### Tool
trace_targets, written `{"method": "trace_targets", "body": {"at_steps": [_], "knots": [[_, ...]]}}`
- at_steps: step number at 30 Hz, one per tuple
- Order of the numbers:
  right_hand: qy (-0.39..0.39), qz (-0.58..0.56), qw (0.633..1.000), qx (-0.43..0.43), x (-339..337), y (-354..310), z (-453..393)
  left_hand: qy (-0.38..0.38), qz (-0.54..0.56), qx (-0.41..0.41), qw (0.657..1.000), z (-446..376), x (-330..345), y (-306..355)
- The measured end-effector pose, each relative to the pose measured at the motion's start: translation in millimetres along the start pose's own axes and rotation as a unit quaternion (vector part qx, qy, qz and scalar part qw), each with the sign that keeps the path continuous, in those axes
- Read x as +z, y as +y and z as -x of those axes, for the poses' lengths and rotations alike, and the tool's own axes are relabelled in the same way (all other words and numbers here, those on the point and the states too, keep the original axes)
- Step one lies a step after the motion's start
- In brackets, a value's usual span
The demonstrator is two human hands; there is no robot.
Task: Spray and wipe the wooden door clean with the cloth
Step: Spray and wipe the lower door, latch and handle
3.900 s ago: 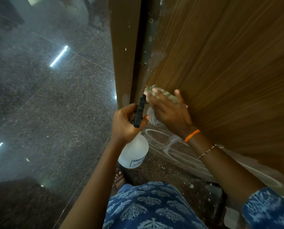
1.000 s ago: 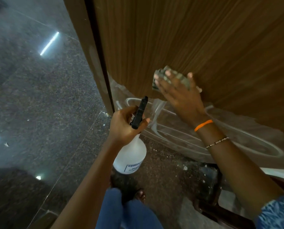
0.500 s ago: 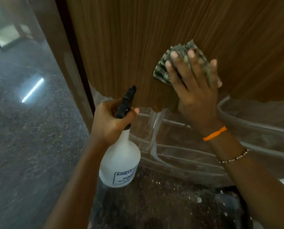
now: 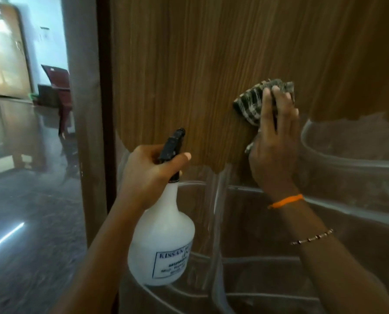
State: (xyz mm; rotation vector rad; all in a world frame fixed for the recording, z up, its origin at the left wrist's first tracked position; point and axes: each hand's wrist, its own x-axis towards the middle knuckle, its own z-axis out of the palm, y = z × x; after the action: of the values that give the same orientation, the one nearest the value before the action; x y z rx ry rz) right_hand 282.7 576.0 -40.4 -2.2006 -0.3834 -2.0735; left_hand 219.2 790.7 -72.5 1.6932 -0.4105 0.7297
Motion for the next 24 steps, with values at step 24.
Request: {"method": "trace_targets", "body": {"at_steps": [24], "knots": [[-0.053,-0.042,0.996,-0.067,46.6,-119.6,-13.1,0.049,-0.055,-0.034,0.997,11.9,-76.8,-44.2]]}}
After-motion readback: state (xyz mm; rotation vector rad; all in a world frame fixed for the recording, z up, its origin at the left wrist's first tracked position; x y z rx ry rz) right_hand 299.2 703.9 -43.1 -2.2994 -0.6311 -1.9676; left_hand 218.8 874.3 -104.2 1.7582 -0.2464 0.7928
